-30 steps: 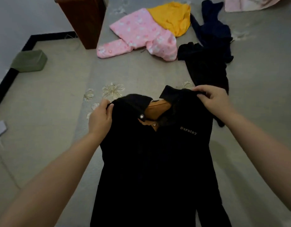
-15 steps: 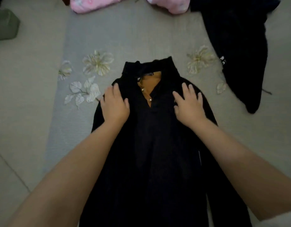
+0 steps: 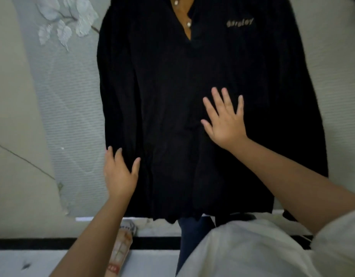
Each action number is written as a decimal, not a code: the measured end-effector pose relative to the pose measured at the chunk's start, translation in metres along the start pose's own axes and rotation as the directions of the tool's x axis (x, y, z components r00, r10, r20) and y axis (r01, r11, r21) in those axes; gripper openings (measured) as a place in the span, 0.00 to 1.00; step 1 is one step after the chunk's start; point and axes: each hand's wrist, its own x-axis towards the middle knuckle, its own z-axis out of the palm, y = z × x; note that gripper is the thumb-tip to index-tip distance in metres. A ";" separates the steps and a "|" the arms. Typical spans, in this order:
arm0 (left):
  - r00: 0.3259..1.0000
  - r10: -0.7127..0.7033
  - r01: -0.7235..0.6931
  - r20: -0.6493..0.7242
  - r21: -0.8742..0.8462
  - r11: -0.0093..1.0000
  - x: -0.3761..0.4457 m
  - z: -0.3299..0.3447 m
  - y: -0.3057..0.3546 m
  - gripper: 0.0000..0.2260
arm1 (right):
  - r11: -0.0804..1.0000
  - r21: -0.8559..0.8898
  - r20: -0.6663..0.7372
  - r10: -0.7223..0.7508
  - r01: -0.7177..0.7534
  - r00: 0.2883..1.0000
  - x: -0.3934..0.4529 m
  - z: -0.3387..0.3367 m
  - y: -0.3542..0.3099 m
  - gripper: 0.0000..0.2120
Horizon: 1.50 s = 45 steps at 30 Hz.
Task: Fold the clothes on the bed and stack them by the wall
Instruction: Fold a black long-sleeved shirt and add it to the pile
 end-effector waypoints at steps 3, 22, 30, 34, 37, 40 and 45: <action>0.993 -0.087 0.072 -0.080 -0.184 0.980 0.002 -0.005 -0.005 0.24 | 0.999 0.021 -0.052 0.050 -0.049 0.997 0.000 -0.005 -0.007 0.25; 0.977 0.065 -0.206 -0.202 -0.831 0.517 0.031 -0.141 0.095 0.12 | 0.871 0.436 0.154 0.177 -0.227 0.972 -0.026 -0.059 -0.051 0.20; 0.664 0.699 -0.476 0.264 -0.572 0.668 0.003 -0.089 0.148 0.19 | 0.531 0.638 0.120 0.647 -0.558 0.753 -0.082 -0.057 0.009 0.15; 0.835 0.486 -0.363 0.258 -0.404 0.839 0.031 -0.071 0.100 0.19 | 0.582 0.681 -0.018 0.620 -0.445 0.784 -0.069 -0.048 -0.019 0.17; 0.892 0.437 -0.408 0.117 -0.210 0.889 0.062 -0.068 0.079 0.20 | 0.755 0.599 -0.205 0.467 -0.268 0.860 -0.042 -0.052 -0.043 0.22; 0.886 0.463 -0.460 0.035 -0.057 0.886 0.084 -0.065 0.079 0.24 | 0.930 0.264 -0.188 0.310 -0.256 0.932 -0.007 -0.052 -0.050 0.30; 0.821 0.570 -0.571 0.043 0.033 0.820 0.103 -0.046 0.101 0.24 | 0.967 0.149 -0.049 0.216 -0.207 0.975 0.035 -0.068 -0.044 0.19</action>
